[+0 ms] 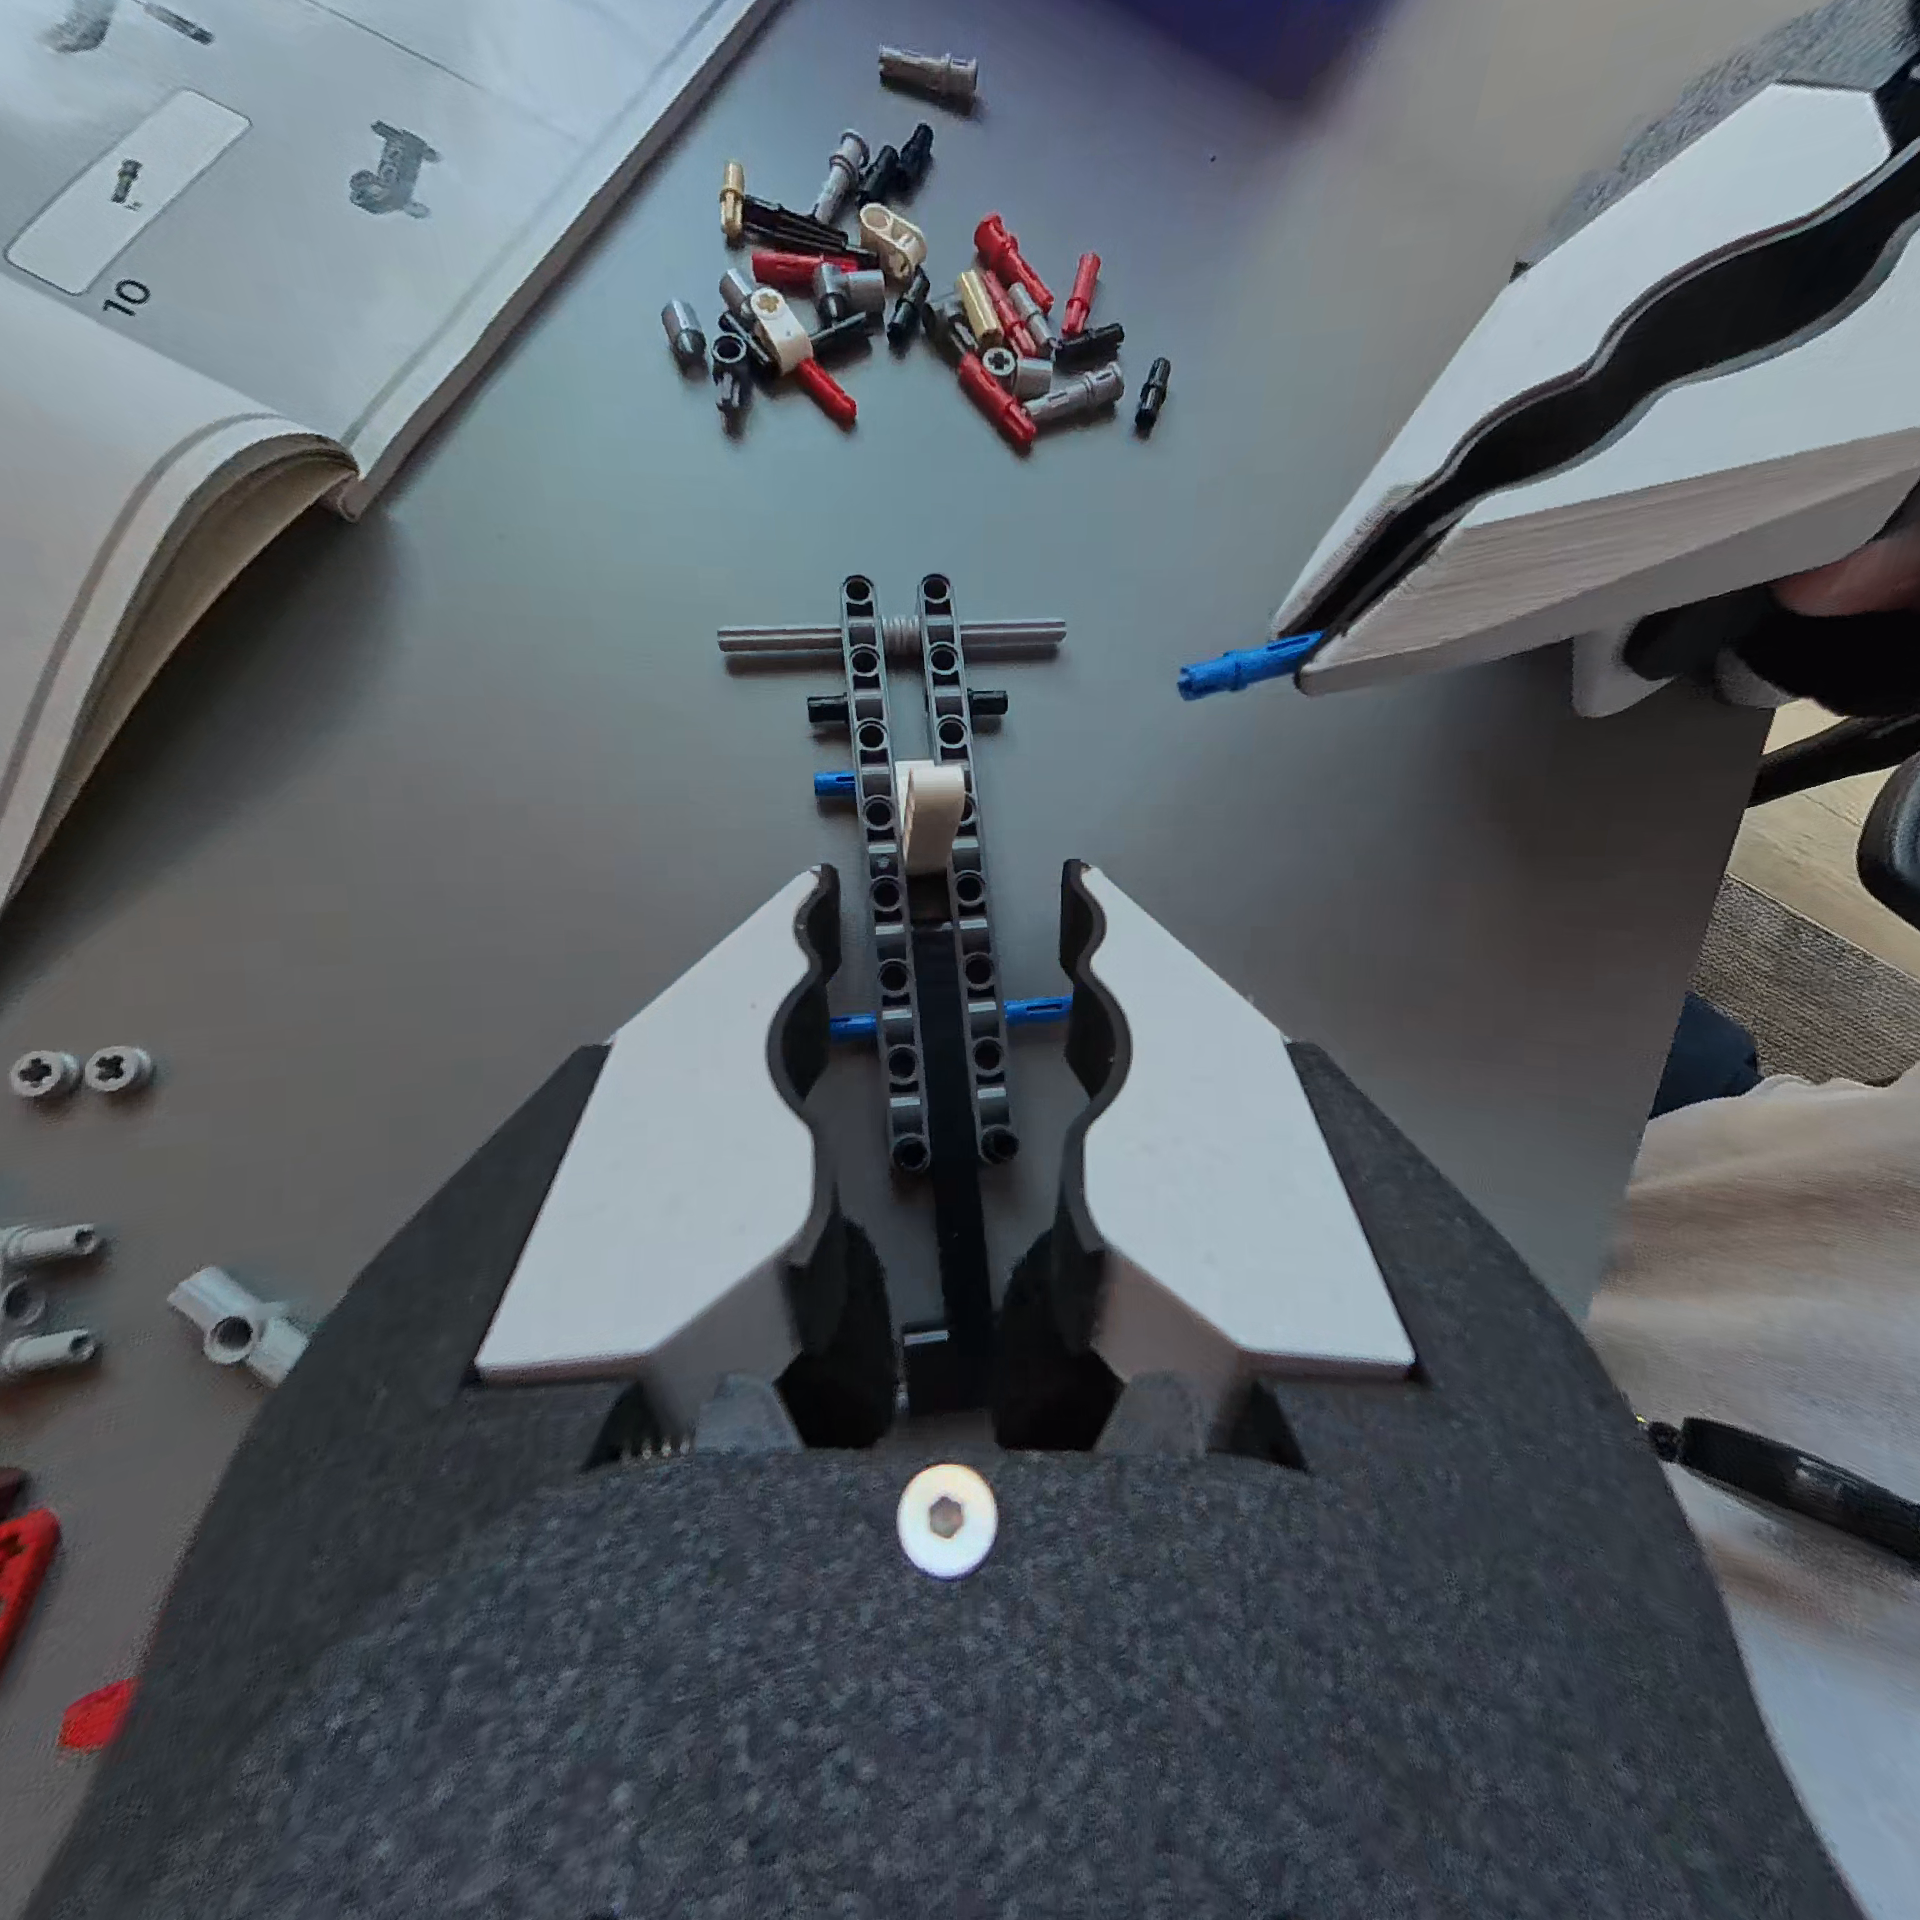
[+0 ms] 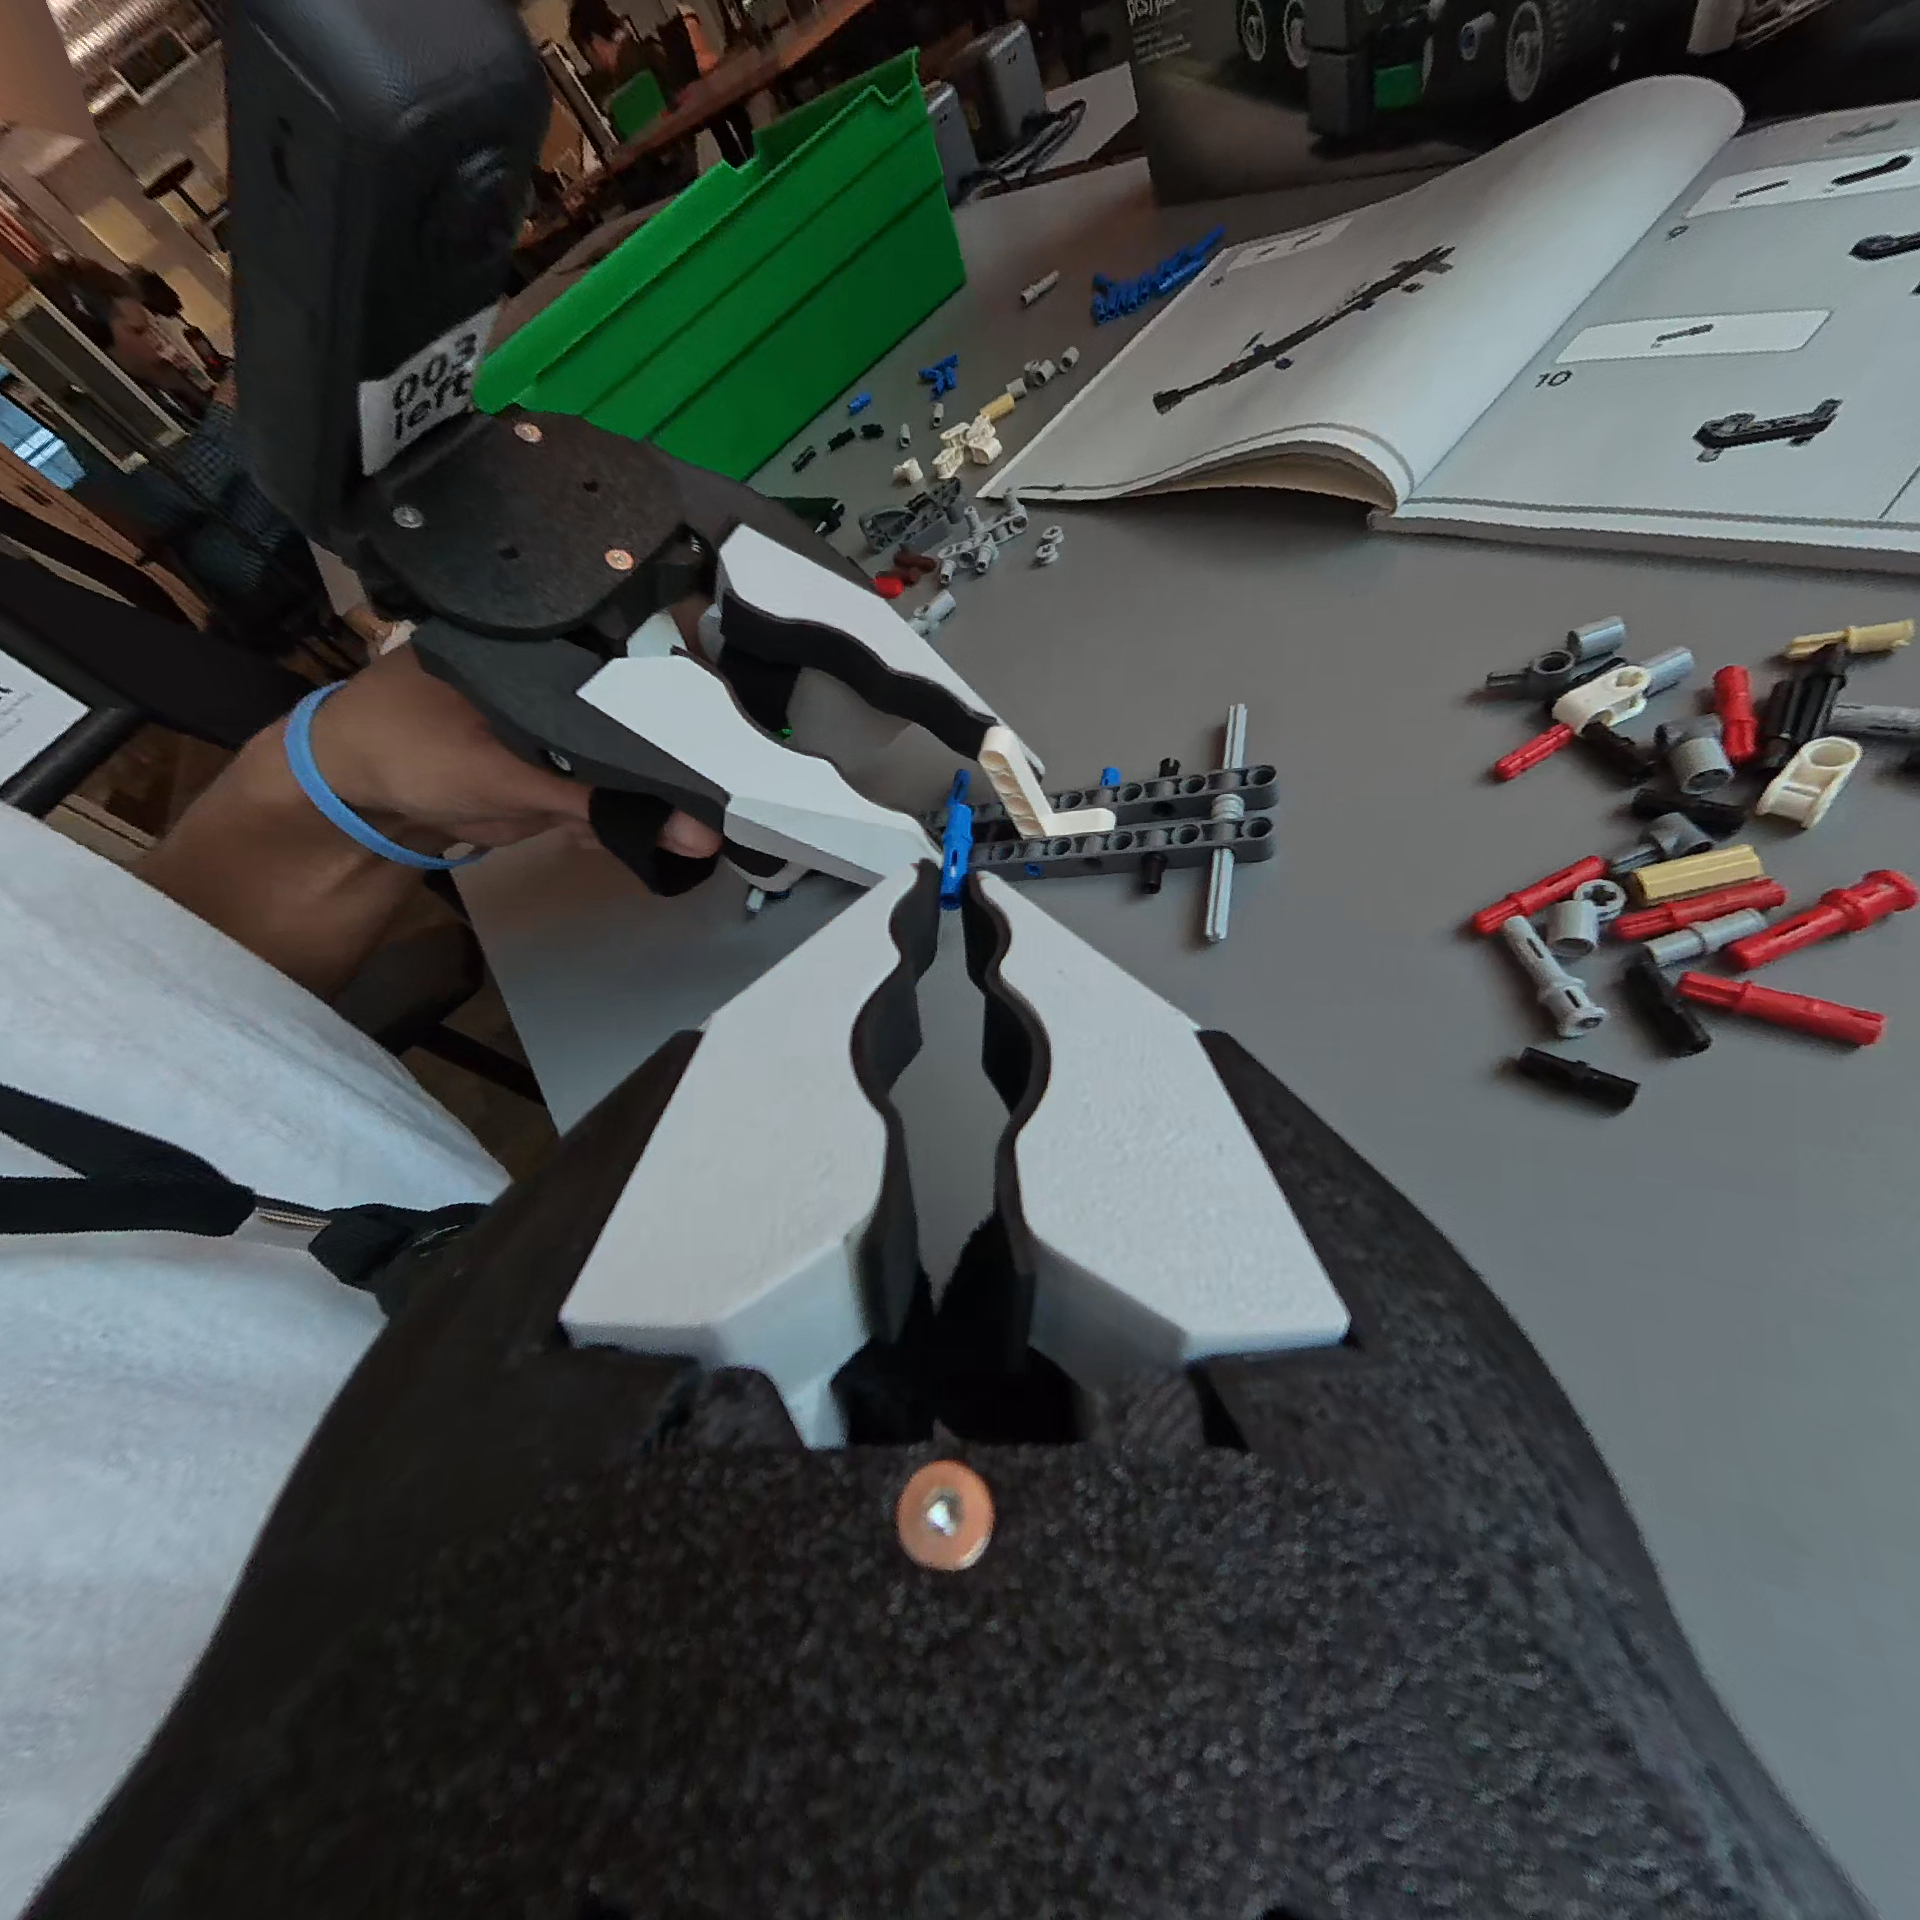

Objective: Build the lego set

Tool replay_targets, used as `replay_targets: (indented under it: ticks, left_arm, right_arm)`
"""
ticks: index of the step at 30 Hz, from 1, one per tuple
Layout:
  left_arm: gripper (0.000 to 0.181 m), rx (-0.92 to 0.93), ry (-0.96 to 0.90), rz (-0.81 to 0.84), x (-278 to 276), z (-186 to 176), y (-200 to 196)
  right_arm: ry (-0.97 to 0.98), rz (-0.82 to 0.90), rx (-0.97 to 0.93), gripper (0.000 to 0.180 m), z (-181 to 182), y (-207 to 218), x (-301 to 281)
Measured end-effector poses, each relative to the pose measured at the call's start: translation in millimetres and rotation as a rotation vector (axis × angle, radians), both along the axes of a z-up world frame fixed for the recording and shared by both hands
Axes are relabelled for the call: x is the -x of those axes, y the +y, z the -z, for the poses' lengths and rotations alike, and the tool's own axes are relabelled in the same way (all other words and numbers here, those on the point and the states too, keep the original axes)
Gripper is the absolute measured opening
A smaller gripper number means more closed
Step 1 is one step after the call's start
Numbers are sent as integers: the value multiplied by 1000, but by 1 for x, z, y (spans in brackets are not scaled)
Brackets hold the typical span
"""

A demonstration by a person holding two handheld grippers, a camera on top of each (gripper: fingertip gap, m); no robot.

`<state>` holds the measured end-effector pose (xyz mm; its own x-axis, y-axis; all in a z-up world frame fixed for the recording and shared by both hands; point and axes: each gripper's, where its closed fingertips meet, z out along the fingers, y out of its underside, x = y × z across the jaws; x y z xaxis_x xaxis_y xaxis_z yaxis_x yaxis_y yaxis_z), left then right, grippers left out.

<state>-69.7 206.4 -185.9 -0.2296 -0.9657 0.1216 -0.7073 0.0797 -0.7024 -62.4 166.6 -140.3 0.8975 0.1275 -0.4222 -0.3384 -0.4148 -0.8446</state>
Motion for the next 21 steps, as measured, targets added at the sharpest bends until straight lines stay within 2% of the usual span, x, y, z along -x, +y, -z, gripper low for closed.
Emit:
replay_targets:
  ticks: [9, 12, 15, 21]
  left_arm:
    - [35, -30, 1, -7, -3, 5, 3]
    - [35, -57, 0, 0, -4, 5, 3]
    - [26, -129, -14, 9, -4, 7, 7]
    - [24, -116, -27, 1, -3, 6, 6]
  right_arm:
    - [119, -15, -31, 3, -5, 0, -1]
    - [122, -14, -39, 3, -6, 0, -2]
    - [123, -13, -34, 3, -5, 0, -2]
    - [118, -11, -28, 3, -4, 0, -1]
